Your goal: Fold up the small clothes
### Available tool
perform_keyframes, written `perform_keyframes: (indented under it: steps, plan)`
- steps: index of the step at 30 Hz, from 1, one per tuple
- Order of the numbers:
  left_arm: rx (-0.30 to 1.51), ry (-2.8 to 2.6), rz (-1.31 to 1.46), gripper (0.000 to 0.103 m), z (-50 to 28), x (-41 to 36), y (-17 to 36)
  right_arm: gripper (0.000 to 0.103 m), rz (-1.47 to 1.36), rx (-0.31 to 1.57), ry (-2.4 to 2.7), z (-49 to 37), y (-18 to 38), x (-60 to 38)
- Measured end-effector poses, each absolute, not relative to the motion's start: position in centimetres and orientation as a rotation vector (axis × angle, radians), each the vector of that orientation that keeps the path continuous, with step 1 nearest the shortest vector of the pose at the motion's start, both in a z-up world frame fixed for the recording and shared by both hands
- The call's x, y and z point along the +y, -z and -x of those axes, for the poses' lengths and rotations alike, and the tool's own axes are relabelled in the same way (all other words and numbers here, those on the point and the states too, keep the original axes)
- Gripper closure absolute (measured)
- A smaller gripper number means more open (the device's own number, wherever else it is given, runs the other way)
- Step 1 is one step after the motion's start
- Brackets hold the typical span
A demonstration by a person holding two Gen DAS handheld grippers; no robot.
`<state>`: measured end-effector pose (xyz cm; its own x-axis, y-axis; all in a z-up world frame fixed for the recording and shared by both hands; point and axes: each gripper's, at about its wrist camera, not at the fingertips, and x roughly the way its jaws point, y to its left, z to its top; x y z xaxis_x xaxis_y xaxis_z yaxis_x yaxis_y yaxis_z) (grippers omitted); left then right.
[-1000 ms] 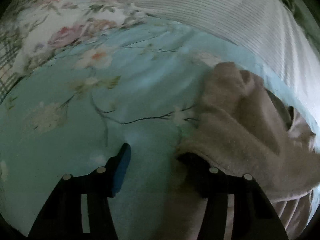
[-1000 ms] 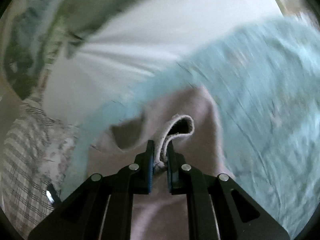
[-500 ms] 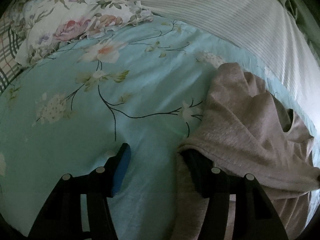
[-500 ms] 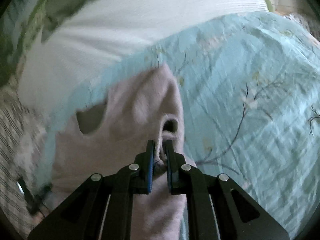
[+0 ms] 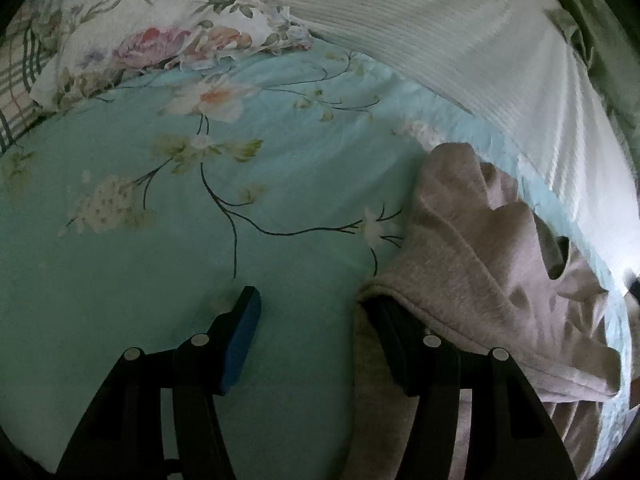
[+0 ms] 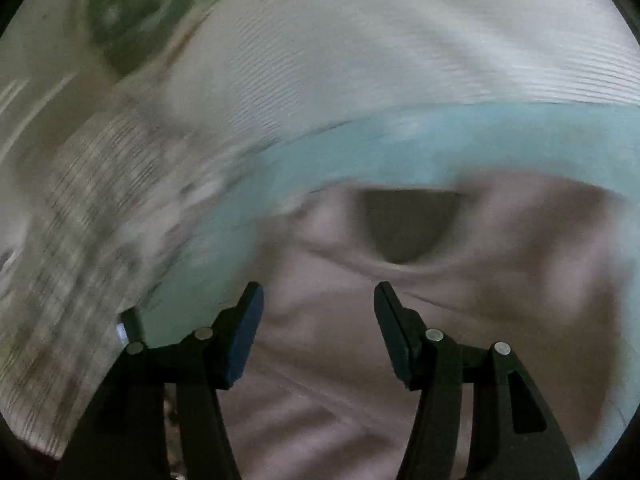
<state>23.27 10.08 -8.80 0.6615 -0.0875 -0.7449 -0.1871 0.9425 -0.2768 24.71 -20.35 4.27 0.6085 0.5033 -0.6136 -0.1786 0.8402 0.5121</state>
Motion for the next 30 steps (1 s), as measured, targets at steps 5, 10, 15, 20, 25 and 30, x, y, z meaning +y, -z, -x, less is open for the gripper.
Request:
perform_keyframes:
  steps: [5, 10, 15, 20, 25, 30]
  plan:
    - [0.84, -0.038, 0.367, 0.043, -23.2, 10.4, 9.0, 0.044, -0.309, 0.976, -0.6, -37.1, -0.6, -12.3]
    - [0.82, -0.023, 0.389, 0.043, -23.0, 10.7, 9.1, 0.043, -0.183, 1.155, -0.609, -43.4, 3.8, -9.1]
    - [0.782, -0.005, 0.438, 0.043, -22.7, 11.3, 9.3, 0.043, -0.272, 1.181, -0.89, -43.7, 5.3, -6.0]
    - [0.76, -0.003, 0.502, 0.047, -22.4, 12.5, 9.5, 0.042, -0.48, 1.083, -0.916, -46.9, 5.6, -4.3]
    - [0.758, -0.005, 0.511, 0.048, -22.3, 12.6, 9.5, 0.043, -0.629, 1.018, -0.819, -48.2, 6.0, -5.5]
    - [0.761, 0.022, 0.542, 0.048, -22.1, 13.3, 9.3, 0.043, -0.529, 0.966, -0.702, -46.3, 3.6, -7.8]
